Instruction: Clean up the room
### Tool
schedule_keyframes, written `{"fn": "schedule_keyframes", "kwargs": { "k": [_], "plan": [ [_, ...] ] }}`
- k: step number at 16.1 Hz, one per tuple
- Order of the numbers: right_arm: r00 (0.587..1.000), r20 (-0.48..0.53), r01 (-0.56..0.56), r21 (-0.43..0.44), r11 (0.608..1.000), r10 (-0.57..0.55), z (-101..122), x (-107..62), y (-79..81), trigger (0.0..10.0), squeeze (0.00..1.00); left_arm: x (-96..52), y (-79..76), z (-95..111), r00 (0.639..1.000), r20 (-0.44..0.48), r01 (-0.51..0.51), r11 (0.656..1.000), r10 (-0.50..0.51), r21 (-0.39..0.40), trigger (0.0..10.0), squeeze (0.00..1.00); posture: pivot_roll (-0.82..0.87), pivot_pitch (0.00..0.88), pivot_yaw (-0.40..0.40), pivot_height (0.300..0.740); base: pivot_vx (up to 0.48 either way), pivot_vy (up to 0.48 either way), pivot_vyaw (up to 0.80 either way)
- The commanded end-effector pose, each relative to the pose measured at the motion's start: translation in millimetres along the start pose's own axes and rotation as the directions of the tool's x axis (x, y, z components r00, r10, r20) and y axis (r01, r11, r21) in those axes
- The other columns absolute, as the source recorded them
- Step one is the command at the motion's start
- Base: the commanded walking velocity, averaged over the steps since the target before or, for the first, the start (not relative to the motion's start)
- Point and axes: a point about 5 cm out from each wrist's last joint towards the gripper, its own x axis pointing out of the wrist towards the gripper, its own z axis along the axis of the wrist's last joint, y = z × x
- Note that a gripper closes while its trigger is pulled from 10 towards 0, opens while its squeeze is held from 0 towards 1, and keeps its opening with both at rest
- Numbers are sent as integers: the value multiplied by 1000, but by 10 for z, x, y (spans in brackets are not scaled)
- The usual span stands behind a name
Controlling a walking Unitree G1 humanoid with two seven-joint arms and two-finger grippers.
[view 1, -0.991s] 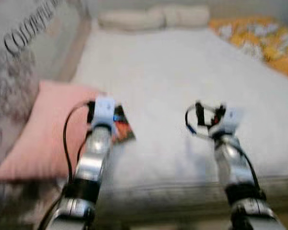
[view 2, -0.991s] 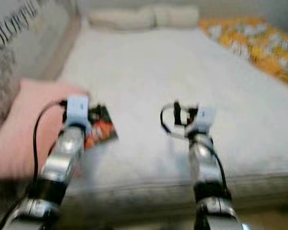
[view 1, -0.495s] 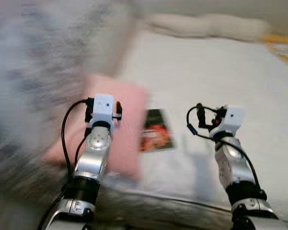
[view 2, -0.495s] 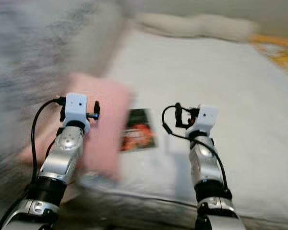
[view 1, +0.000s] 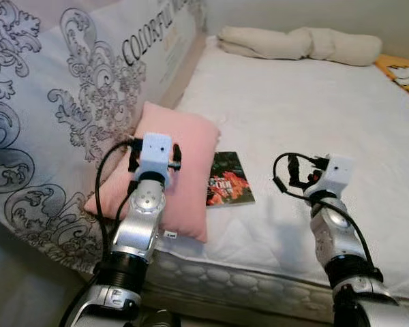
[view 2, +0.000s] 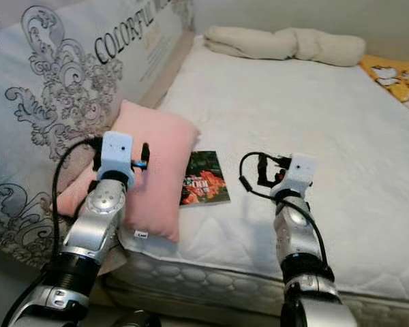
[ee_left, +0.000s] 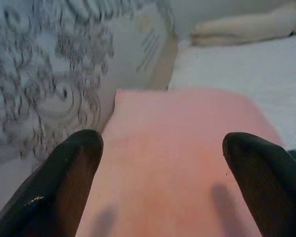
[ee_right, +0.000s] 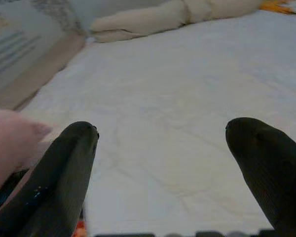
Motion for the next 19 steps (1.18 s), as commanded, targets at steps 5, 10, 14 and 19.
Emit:
{"fn": "schedule_keyframes", "kwargs": {
  "k": [5, 10, 14, 19],
  "plan": [
    [988, -152, 67, 213, 975, -35, 169, 238, -117, 10000, 137, -159, 173, 210, 992, 121, -47, 998, 43, 32, 10000, 0, 131, 20, -18, 736, 0, 0, 0],
    [973, -230, 79, 345, 935, 3, 29, 242, 71, 10000, 133, -661, 553, 125, 990, 49, -137, 986, 133, 92, 10000, 0, 292, 204, -5, 736, 0, 0, 0],
    [960, -278, 50, 305, 951, 39, -45, 237, 222, 10000, 137, -1088, 837, 212, 973, 43, -232, 962, 228, 143, 10000, 0, 392, 324, 1, 736, 0, 0, 0],
    [965, -237, -72, 184, 980, 116, 138, 332, 406, 10000, 137, -1355, 873, 281, 964, 10, -264, 950, 266, 164, 10000, 0, 413, 375, -31, 736, 0, 0, 0]
  ]
}}
